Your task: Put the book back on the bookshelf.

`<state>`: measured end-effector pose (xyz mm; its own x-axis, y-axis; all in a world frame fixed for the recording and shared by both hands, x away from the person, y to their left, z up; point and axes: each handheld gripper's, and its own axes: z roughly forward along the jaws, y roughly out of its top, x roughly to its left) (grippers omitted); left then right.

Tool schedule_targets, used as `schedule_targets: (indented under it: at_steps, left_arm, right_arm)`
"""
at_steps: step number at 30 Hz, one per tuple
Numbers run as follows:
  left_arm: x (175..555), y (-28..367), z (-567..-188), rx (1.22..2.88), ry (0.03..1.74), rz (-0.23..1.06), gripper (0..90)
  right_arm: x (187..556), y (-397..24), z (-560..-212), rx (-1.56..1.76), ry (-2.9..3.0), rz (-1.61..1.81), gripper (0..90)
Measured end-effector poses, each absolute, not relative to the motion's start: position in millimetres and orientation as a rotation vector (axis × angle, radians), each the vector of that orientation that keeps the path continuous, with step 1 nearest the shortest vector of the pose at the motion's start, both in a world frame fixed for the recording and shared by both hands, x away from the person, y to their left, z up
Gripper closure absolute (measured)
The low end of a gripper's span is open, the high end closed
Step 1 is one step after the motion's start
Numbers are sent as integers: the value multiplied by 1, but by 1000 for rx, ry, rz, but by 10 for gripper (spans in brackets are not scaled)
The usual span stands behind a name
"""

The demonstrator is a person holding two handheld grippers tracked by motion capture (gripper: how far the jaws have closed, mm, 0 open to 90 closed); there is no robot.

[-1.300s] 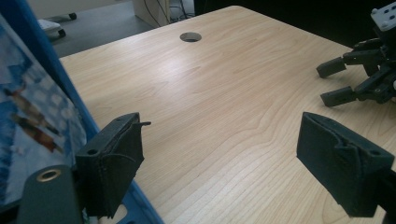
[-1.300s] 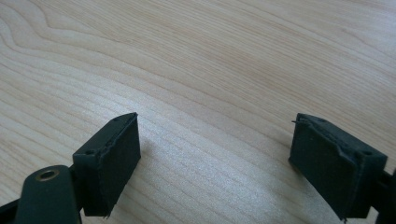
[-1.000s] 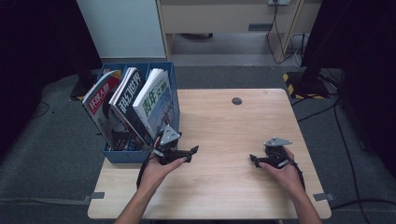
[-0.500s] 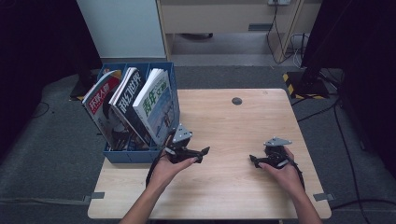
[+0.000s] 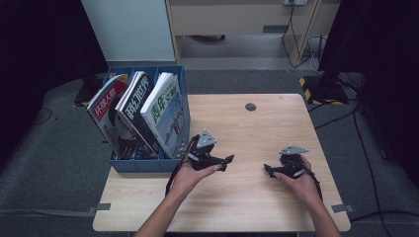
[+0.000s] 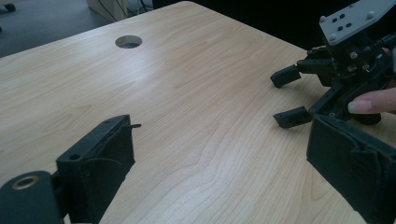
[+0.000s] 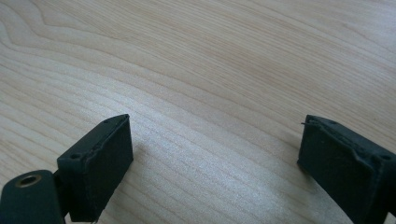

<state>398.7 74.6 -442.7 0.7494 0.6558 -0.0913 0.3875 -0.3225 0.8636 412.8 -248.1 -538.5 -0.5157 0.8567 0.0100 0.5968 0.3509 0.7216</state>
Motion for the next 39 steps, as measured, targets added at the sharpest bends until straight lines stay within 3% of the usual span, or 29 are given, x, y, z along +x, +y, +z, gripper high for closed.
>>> schedule_targets:
  at_steps: [21,39]
  left_arm:
    - [405,53,-464,2033,812,374,70]
    - [417,42,-516,2225,930,322,67]
  right_arm:
    - [412,-247,-539,1287,2243,961,89]
    - [411,-248,-539,1286,2242,957,87]
